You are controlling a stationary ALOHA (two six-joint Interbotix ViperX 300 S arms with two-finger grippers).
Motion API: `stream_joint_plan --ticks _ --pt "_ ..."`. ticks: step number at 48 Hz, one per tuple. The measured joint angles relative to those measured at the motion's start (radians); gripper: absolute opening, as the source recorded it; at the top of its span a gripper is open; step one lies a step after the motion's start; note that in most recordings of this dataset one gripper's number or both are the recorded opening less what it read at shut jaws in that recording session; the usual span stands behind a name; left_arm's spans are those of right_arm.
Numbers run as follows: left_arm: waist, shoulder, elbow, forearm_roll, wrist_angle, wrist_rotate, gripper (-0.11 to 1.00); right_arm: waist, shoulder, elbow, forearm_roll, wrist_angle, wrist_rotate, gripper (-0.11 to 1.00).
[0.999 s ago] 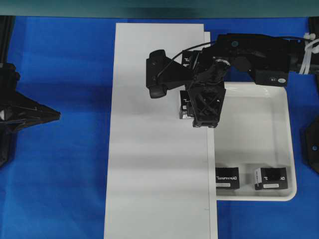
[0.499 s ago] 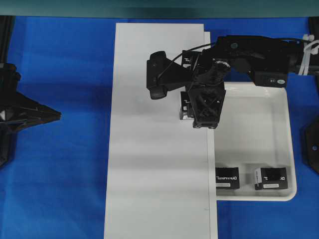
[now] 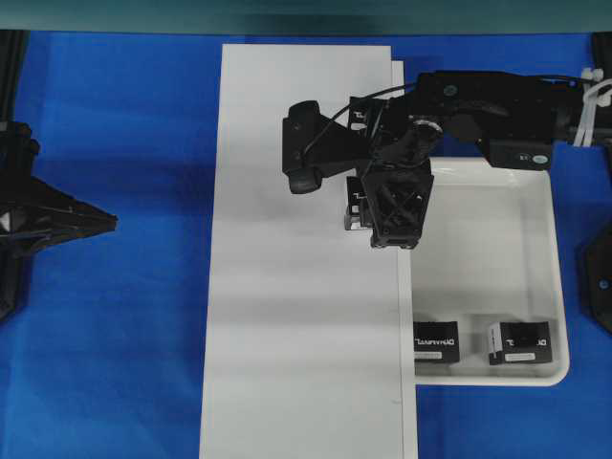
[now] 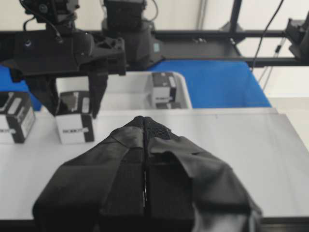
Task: Place the box from the white plastic tray onto the white base.
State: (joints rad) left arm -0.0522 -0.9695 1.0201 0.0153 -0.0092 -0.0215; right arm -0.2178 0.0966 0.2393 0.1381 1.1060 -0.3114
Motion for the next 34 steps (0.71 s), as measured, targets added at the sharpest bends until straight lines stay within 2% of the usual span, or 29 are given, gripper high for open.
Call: stream_joint_plan --ticks 34 --pt "0.0 0.0 0.0 -0.002 0.002 0.0 -0.07 0.006 0.0 0.002 0.002 0.017 0.006 0.59"
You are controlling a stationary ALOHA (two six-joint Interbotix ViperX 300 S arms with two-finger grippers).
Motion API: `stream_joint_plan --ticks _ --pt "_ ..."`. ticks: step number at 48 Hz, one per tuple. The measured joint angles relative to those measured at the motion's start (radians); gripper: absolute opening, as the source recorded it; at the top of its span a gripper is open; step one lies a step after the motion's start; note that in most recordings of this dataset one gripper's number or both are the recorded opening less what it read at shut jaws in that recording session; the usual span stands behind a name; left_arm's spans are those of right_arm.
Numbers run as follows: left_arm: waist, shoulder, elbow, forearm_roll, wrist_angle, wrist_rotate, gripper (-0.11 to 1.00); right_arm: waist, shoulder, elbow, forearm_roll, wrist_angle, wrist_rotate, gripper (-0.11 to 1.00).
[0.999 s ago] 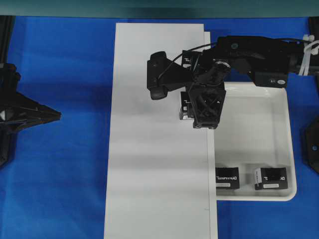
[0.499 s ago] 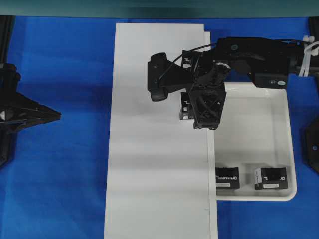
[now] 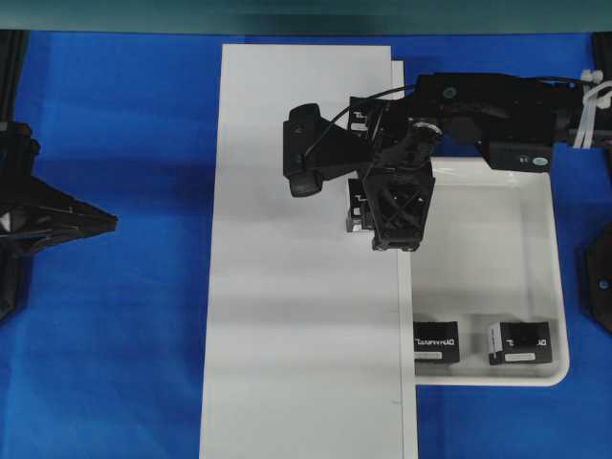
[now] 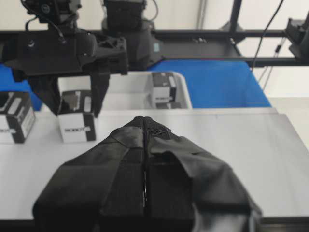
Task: Place the box from the white plastic tray onto the white base.
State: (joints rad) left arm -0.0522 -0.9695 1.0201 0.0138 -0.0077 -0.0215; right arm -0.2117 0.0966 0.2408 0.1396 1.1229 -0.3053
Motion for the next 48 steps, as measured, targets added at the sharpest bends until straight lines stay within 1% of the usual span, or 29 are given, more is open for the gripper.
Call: stream_joint_plan --ticks 16,18,23,25,27,35,48 --pt "0.0 0.0 0.002 0.0 0.0 0.0 -0.07 0.0 0.0 0.002 0.0 -0.018 0.003 0.59" --pt "0.0 0.0 0.0 0.0 -0.002 0.0 -0.07 0.0 0.0 0.0 0.0 -0.018 0.003 0.64" --pt "-0.002 0.0 0.0 0.002 0.0 0.0 -0.07 0.002 0.002 0.006 0.0 -0.025 0.005 0.88" --pt "-0.002 -0.002 0.0 0.0 0.0 0.0 -0.07 0.005 0.002 0.006 0.0 -0.028 0.005 0.93" --pt "-0.002 0.0 0.0 0.002 0.0 0.0 -0.07 0.006 0.003 0.006 0.0 -0.034 0.009 0.96" --pt "-0.003 0.0 0.0 0.002 0.0 0.0 -0.07 0.008 0.003 0.006 -0.015 -0.054 0.028 0.96" --pt "-0.005 0.0 0.0 0.0 0.0 0.0 -0.07 0.008 0.003 0.006 -0.038 -0.054 0.057 0.96"
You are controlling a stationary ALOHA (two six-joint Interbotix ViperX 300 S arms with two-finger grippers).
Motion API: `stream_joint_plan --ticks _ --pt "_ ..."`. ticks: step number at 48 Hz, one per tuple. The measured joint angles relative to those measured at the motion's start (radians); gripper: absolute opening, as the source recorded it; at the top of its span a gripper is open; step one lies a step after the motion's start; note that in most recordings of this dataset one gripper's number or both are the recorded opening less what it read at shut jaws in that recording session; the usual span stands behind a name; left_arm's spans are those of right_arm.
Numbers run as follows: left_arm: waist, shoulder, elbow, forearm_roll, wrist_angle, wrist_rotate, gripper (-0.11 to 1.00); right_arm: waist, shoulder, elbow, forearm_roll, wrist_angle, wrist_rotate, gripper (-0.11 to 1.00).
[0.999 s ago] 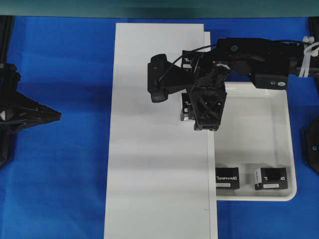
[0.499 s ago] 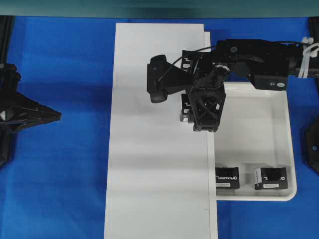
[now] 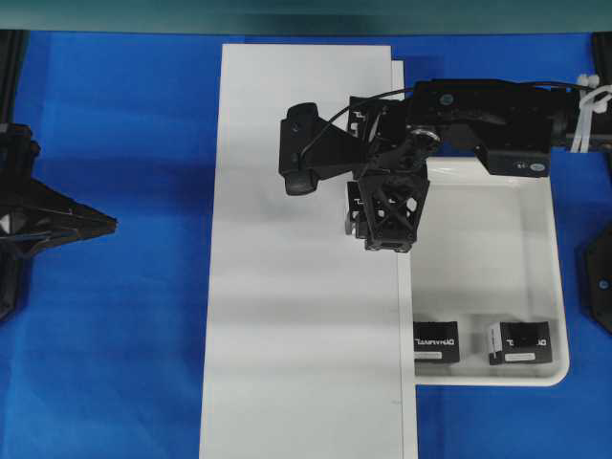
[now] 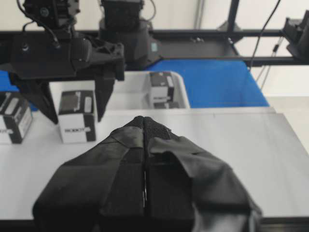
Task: Place the box from the white plastic tray onto the white base.
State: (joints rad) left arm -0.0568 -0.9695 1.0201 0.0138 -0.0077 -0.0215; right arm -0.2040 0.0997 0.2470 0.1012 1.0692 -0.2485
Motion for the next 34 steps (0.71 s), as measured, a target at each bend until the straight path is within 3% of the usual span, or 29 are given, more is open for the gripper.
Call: stream_joint_plan --ticks 16,34 --pt "-0.002 0.0 0.0 0.0 -0.002 0.0 -0.07 0.0 -0.025 -0.015 -0.023 0.051 0.037 0.96" --pt "-0.002 -0.008 0.0 0.0 0.0 0.0 -0.07 0.003 -0.198 -0.041 -0.025 0.124 0.04 0.96"
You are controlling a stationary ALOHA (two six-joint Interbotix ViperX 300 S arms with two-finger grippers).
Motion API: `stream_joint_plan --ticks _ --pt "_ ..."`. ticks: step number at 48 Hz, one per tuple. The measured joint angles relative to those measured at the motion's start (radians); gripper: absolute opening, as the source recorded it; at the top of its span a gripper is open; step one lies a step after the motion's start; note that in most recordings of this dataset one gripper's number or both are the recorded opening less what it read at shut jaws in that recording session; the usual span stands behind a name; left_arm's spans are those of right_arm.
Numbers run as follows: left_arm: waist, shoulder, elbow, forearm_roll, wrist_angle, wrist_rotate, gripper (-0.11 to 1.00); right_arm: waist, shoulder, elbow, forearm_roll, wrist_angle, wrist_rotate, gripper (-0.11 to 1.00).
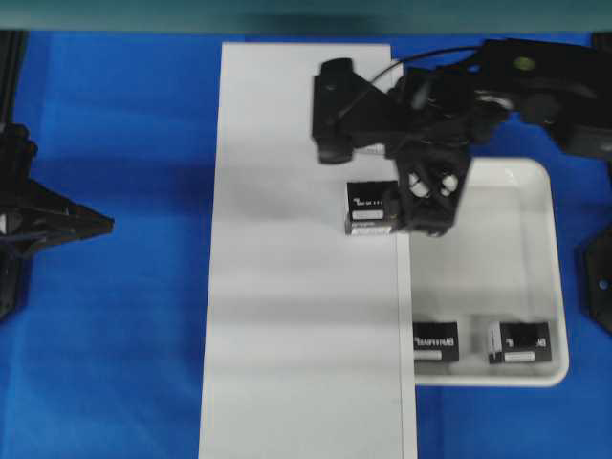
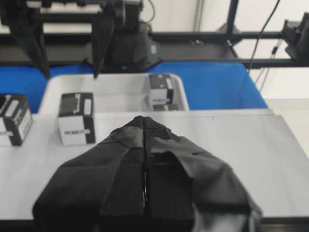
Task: Place the box from the white plastic tray onto the white base.
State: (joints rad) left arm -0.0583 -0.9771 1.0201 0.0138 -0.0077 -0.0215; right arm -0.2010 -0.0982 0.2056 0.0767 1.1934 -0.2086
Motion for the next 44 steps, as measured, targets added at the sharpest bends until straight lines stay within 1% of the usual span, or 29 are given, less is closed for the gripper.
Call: stream_joint_plan --ticks 11,17,27,33,44 --pt "-0.002 0.0 0.0 0.002 0.006 0.0 -0.07 0.002 -0.089 0.0 0.002 0.066 0.008 0.96" --pt "-0.002 0.003 0.0 0.002 0.014 0.0 -0.07 0.002 -0.127 0.0 0.0 0.071 0.02 0.96" --pt "-0.002 0.005 0.0 0.0 0.02 0.0 -0.07 0.002 -0.199 0.023 0.0 0.067 0.021 0.96" --pt "-0.002 0.005 0.0 0.002 0.021 0.0 -0.07 0.002 -0.241 0.048 0.0 0.051 0.021 0.96" --pt "-0.002 0.005 0.0 0.002 0.021 0.0 -0.07 0.002 -0.353 0.13 -0.002 -0.037 0.025 0.96"
